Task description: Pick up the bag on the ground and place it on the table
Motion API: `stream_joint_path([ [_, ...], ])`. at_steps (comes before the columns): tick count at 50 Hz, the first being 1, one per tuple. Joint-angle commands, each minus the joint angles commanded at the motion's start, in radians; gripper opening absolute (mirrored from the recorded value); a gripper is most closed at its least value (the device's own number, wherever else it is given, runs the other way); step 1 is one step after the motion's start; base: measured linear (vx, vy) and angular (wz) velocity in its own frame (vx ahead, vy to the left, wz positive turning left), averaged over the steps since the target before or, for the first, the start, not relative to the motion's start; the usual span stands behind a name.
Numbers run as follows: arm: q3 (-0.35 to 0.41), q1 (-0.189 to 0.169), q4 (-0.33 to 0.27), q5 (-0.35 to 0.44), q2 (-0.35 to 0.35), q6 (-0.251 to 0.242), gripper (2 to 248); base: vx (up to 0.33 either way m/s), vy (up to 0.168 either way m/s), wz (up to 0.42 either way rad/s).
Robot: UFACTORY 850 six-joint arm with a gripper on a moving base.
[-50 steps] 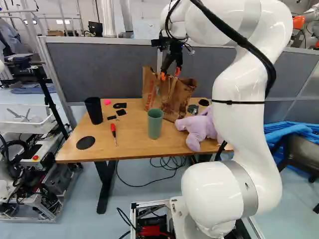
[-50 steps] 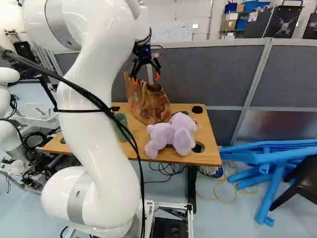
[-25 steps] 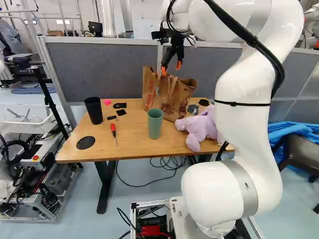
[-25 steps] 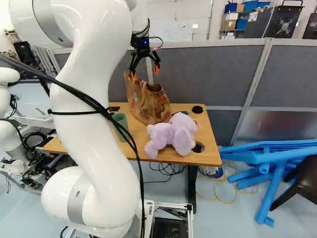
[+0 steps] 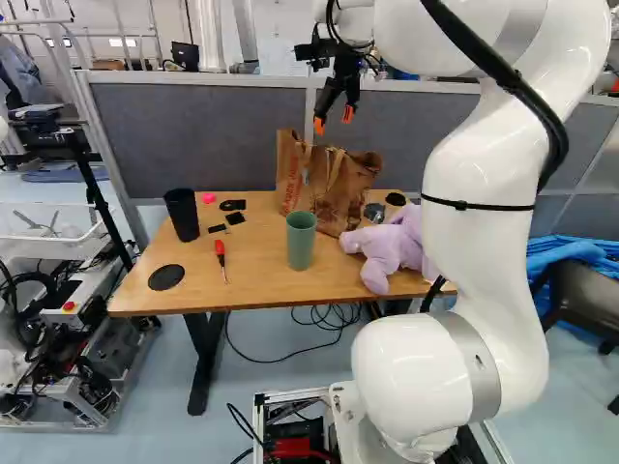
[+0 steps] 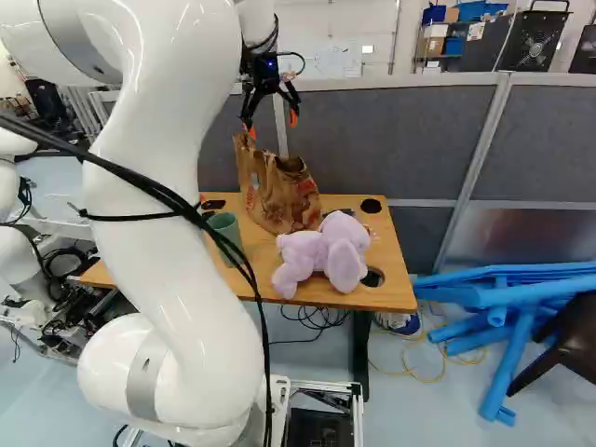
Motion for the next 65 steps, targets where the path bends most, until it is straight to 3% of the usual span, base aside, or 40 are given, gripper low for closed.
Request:
stream_joint_path([
  [47, -0.012, 0.000, 0.000, 0.000, 0.019, 0.000, 247, 0.000, 0.000, 0.000],
  [65, -0.012, 0.000, 0.000, 0.000, 0.019, 0.000, 247, -0.103, -0.010, 0.009],
])
